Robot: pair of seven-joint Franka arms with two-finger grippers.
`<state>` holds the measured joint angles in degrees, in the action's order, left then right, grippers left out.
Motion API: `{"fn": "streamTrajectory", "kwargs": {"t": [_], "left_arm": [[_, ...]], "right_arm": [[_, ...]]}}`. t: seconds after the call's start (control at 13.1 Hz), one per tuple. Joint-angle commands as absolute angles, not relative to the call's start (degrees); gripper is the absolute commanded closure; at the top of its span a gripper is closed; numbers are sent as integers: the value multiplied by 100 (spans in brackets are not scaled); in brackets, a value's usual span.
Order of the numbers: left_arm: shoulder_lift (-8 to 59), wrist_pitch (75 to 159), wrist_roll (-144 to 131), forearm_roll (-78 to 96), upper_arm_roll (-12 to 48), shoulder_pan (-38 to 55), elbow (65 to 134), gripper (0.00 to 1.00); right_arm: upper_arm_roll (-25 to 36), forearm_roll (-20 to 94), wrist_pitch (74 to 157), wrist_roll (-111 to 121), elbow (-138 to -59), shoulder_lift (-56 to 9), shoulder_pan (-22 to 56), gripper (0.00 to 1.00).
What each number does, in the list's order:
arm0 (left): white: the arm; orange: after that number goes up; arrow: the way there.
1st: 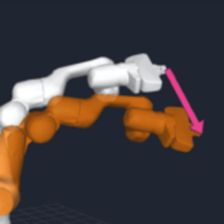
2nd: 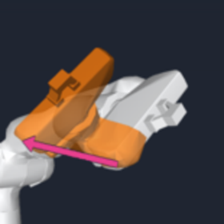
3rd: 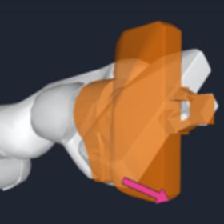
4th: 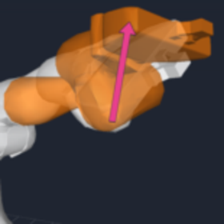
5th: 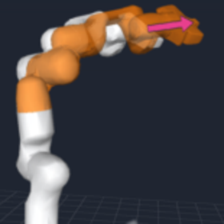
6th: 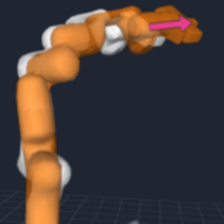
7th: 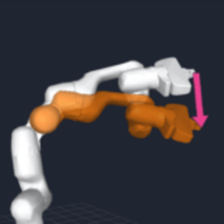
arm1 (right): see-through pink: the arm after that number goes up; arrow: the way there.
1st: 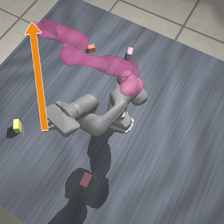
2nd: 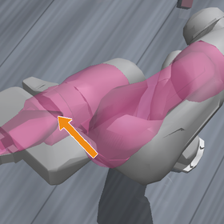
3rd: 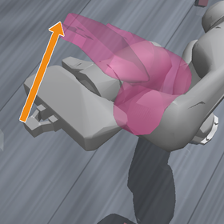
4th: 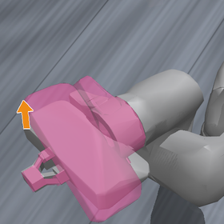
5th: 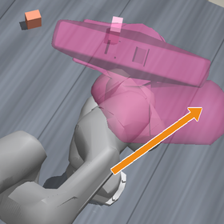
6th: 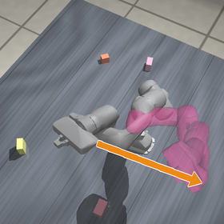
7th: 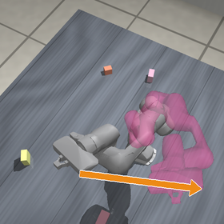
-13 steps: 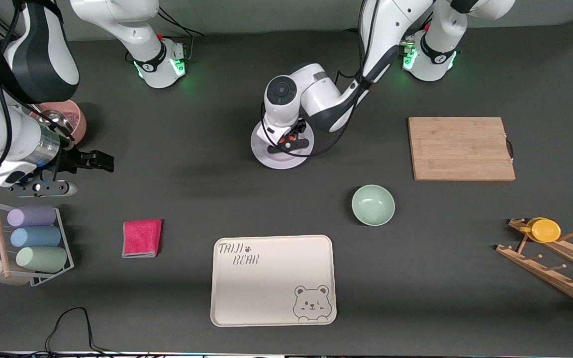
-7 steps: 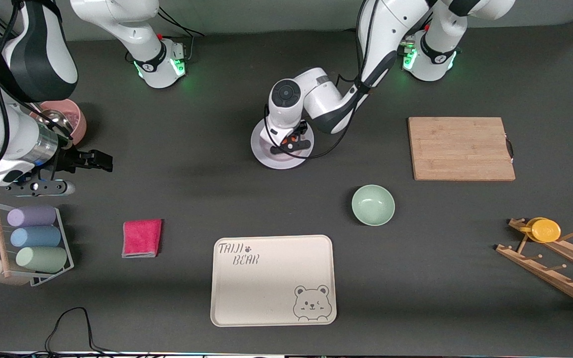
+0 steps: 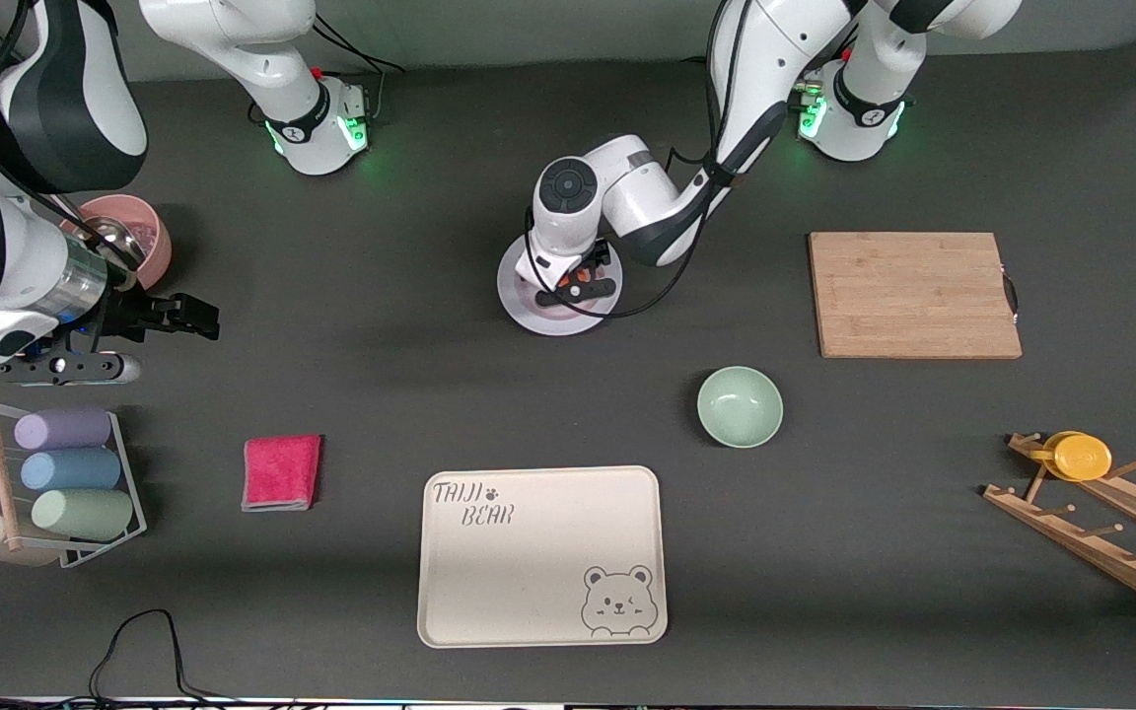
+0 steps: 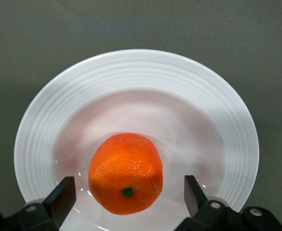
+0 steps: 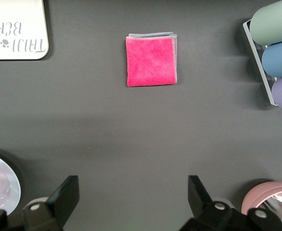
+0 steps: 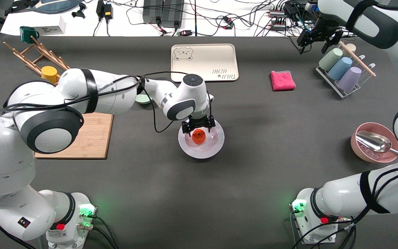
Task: Place orange and plate with both arms
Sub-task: 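Lower the orange onto the plate, open the left gripper, withdraw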
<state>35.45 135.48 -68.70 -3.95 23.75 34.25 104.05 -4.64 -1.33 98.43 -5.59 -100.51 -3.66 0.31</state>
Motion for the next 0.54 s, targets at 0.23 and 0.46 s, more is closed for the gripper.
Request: {"fn": "streamTrajectory", "kwargs": {"t": [0.23,0.46], "left_arm": [[3201,13273,-6962,-492,2286,3375,10380,0],[2350,12177,-5946,-396,2145,2911,10371,0]], "right_arm": [[-466,-18,9870,-668,-10107,-290,53,0],[-466,165,9888,-703,-10195,-317,53,0]]}}
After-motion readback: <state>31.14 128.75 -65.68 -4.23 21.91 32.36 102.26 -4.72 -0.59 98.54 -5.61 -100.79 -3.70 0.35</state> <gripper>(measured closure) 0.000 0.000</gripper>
